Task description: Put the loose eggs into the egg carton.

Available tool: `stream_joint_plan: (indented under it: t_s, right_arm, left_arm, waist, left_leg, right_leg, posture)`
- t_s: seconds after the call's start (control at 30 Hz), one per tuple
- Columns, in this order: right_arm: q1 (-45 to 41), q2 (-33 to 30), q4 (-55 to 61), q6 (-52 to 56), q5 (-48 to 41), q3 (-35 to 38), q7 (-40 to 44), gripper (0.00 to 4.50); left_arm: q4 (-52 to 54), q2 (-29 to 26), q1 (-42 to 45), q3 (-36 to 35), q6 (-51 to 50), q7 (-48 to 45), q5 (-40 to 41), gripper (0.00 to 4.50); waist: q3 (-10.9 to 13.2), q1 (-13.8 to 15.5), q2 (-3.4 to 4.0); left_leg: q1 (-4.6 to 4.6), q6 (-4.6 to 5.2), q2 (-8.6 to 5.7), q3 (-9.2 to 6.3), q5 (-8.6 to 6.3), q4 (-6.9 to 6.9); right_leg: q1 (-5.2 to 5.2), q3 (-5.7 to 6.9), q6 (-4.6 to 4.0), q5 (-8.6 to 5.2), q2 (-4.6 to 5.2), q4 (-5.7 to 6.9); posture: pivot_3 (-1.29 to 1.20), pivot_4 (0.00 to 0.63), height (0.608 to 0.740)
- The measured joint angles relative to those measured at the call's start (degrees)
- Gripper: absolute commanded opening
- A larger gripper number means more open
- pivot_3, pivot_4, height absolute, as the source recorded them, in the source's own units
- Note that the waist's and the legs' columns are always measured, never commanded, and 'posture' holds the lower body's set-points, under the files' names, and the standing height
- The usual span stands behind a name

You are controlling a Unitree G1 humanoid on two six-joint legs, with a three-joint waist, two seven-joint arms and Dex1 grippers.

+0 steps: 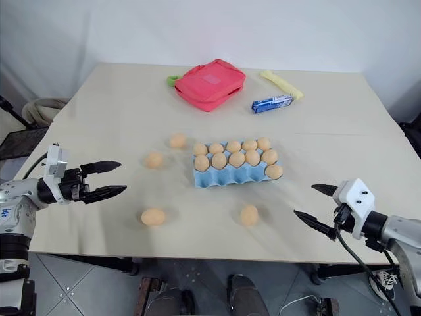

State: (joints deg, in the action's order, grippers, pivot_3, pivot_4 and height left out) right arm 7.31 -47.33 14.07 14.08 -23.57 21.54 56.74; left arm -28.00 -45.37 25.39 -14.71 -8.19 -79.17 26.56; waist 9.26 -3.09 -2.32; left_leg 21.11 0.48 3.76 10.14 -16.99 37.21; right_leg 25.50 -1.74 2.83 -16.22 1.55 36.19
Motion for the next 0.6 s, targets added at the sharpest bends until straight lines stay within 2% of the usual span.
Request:
stream_joint_plan:
  t_s: [0.37,0.6]
  right_arm:
    - [-0.7,0.0,1.2,1.3,-1.0,1.4,-0.3,4.5]
    - [-1.3,1.1,2.9,3.3,-3.2,2.3,-3.1,4.5]
  left_arm:
    - [-0.1,0.1,0.0,0.0,-0.7,2.4,0.0,4.49]
    - [-0.3,0.0,0.3,0.0,-1.1,0.8,0.1,4.49]
  waist:
    - [0.0,0.0,0.0]
    - [0.0,0.1,0.0]
  left_leg:
    - [0.0,0.01,0.0,-0.01,0.0,0.0]
    - [0.03,0.0,0.0,-0.02,0.0,-0.01]
  right_leg:
    - [0.0,0.0,0.0,0.0,0.0,0.0]
    - [0.0,0.02,0.0,0.0,0.0,-0.01]
  posture:
    - [0.0,0.15,0.74]
    - [0.0,0.15,0.74]
